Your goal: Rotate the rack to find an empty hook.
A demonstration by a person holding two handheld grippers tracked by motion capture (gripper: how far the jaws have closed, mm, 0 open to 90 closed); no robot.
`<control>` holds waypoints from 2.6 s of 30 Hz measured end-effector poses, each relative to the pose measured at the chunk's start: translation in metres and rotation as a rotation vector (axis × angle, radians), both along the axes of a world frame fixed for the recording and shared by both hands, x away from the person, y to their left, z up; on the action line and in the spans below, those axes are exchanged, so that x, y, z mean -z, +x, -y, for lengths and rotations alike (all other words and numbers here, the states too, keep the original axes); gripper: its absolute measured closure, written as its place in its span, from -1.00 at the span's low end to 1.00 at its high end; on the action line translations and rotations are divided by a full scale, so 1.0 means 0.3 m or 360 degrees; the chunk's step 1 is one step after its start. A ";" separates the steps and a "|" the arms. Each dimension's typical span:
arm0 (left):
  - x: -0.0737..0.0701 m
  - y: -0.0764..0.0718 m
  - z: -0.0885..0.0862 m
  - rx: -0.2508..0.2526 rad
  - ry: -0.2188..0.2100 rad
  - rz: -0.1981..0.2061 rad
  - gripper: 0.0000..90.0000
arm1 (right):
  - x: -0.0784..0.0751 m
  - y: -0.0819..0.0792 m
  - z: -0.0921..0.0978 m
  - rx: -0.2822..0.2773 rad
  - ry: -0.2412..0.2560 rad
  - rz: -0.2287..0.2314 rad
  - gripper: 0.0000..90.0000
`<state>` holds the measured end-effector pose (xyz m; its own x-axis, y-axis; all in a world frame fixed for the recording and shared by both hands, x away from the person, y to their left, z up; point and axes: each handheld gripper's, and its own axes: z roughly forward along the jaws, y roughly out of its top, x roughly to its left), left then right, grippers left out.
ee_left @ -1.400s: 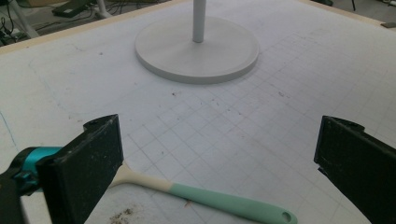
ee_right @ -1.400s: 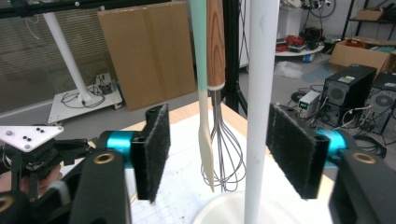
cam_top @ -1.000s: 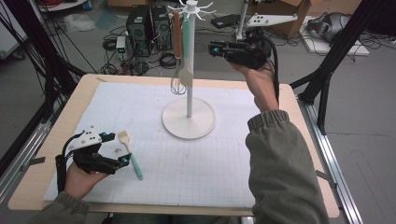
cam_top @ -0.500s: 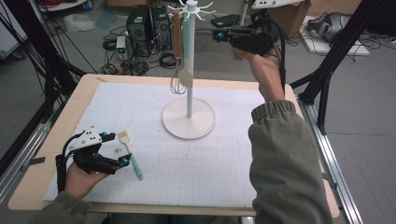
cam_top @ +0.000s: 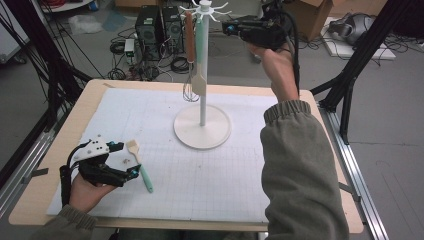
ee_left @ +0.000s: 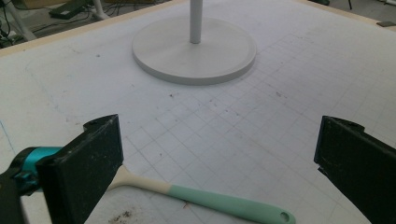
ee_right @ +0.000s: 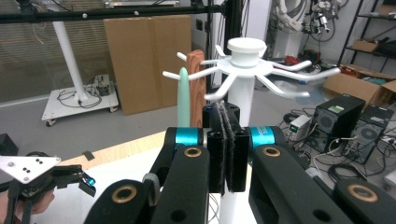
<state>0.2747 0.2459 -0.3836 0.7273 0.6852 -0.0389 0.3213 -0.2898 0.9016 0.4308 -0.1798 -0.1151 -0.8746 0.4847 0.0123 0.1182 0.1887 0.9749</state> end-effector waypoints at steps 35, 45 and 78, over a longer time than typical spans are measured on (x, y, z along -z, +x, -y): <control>-0.005 -0.003 -0.001 0.0005 0.0002 0.0005 -0.96 | -0.034 -0.040 -0.140 0.0025 -0.0118 0.0034 0.99; -0.009 -0.005 -0.008 -0.0001 -0.0010 0.0009 -0.96 | -0.032 -0.050 -0.149 0.0007 -0.0122 0.0042 0.99; -0.009 0.001 -0.025 -0.0024 -0.0020 0.0007 -0.96 | 0.143 -0.174 -0.062 -0.0070 -0.0001 -0.0035 0.12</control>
